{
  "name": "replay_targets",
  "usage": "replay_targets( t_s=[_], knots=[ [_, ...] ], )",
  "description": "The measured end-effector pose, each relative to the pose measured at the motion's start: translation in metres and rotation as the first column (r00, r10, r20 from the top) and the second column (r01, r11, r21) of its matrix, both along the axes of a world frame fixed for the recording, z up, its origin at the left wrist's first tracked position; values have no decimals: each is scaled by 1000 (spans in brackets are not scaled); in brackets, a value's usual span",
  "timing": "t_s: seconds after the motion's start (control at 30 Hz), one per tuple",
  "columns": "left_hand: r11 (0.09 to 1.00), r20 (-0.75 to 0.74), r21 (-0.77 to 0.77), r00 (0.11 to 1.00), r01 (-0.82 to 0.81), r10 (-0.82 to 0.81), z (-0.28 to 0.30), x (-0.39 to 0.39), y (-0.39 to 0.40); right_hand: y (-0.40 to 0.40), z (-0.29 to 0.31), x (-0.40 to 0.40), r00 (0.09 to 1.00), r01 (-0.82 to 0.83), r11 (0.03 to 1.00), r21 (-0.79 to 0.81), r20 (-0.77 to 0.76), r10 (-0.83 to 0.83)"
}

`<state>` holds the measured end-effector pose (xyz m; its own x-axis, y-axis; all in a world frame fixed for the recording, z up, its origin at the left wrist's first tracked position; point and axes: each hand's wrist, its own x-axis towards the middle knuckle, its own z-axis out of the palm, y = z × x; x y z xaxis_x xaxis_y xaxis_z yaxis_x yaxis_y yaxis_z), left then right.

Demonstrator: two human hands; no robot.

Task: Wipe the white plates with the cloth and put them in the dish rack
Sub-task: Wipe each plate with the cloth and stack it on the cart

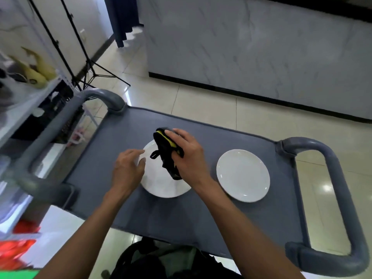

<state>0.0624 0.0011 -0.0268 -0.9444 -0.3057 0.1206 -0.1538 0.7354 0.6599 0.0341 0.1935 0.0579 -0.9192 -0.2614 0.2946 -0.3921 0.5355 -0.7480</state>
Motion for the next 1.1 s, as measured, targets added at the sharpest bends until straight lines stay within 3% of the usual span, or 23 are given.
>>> replay_targets(
  t_s=[0.2,0.47,0.73,0.9,1.1],
  knots=[
    [980,172,186,984,-77,45,-10,10,-11,-25,-25,-6,998,-17,999,41,63,14],
    [945,306,281,949,-169,79,-18,3,-14,-22,-52,-3,997,-52,979,197,58,41],
    [922,337,339,939,-187,66,-16,-5,-15,-24,-68,12,982,-168,764,623,173,75],
    [894,363,408,931,-187,29,-17,-9,-16,-21,-78,15,982,-169,703,691,178,61],
    [861,354,481,935,-166,-18,-16,-11,-17,-22,-84,7,986,-106,730,675,168,-12]
  ],
)
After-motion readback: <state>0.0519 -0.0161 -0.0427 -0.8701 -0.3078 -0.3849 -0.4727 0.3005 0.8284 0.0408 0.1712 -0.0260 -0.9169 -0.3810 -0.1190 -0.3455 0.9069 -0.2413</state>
